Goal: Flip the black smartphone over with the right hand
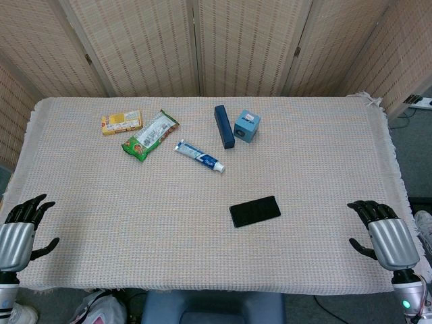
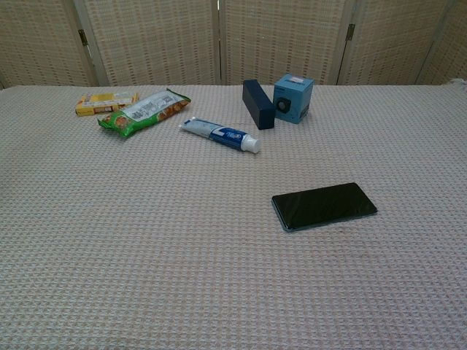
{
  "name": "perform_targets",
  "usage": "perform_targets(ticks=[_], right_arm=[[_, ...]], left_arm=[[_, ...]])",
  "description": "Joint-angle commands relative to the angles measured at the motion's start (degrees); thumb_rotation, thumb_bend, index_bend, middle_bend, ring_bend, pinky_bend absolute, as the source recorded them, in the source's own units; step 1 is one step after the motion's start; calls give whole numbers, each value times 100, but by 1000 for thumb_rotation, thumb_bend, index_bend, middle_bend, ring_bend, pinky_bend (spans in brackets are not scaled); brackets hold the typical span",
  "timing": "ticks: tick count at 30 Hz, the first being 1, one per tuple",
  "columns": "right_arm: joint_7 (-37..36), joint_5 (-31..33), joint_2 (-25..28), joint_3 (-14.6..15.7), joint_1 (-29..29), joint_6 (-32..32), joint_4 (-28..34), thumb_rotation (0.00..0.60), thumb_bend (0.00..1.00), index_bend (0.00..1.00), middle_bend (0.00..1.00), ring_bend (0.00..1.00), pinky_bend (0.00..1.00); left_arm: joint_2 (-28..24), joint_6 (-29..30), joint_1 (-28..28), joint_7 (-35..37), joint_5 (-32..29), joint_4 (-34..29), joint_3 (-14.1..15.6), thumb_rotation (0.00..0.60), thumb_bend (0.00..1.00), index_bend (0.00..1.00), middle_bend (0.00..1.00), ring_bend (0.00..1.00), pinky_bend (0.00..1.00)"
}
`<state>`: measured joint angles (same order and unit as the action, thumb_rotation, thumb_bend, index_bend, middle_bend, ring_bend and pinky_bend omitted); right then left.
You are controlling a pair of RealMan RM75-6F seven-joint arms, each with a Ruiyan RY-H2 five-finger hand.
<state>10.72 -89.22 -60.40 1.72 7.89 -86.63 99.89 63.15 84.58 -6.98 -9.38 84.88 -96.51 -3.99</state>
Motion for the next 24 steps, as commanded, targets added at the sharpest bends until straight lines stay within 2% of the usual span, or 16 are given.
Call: perform_targets(ticks=[1, 12, 18, 24], right_arm=[[10, -4, 1, -35, 21, 53, 16, 600, 87, 238, 264, 215, 289], [148, -7, -214, -187, 259, 523, -83, 600, 112, 238, 264, 215, 289], [387, 178, -674, -386, 819, 1394, -294, 600, 164, 238, 279, 215, 289], [572, 545, -1454, -599, 1436, 2327, -917, 600, 171, 239, 281, 215, 289]], left_arm=[[14, 4, -6, -8, -15, 11, -11, 600, 211, 218, 145, 150, 195], [-28, 9, 35, 76, -84, 36, 13, 600, 212, 218, 145, 150, 195], [-41, 36, 72, 164, -57, 61, 53, 600, 211, 218, 145, 150, 195], [-96, 118, 141, 296, -66, 112, 64, 600, 211, 219, 145, 150, 195]])
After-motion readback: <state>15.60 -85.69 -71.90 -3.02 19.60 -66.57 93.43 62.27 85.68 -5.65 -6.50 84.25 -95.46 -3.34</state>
